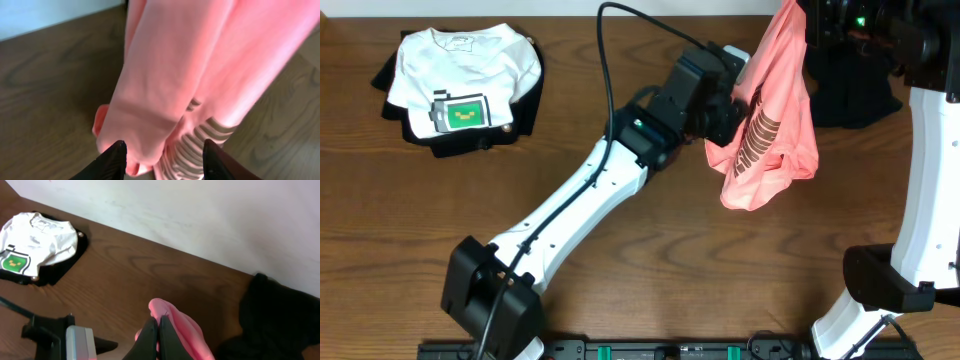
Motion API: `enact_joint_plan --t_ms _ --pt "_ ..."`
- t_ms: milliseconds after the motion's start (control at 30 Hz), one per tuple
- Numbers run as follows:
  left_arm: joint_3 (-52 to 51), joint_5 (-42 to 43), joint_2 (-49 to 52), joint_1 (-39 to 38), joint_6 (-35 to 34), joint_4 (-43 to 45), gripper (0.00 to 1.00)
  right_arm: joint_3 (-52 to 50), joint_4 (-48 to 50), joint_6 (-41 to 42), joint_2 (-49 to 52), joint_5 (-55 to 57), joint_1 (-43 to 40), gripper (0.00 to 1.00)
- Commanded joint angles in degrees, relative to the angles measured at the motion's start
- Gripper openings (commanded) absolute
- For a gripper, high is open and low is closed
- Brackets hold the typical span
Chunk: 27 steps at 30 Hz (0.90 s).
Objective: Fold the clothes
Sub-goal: 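Reach the left gripper to the hanging shirt's lower edge and grasp it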
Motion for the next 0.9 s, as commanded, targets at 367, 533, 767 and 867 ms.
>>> enact_joint_plan --t_ms 367,533,767,867 --pt "-0.8 -7.5 6.2 -1.8 -0.1 9.9 0.5 0.8 -1.6 0.8 -0.9 0.0 -0.6 0.01" --pt "-0.7 -7.7 8.4 -1.8 -0.1 12.1 0.5 0.8 -1.5 0.5 -0.9 0.0 -0.7 0.01" --pt "-0.7 -13.0 10.7 -1.8 -0.1 12.5 0.5 0.8 -1.5 0.2 -0.9 0.0 -0.8 0.01" --pt "-0.7 -13.7 11.6 -1.8 -0.1 12.8 0.5 0.8 -1.5 0.2 -0.9 0.0 -0.8 0.01"
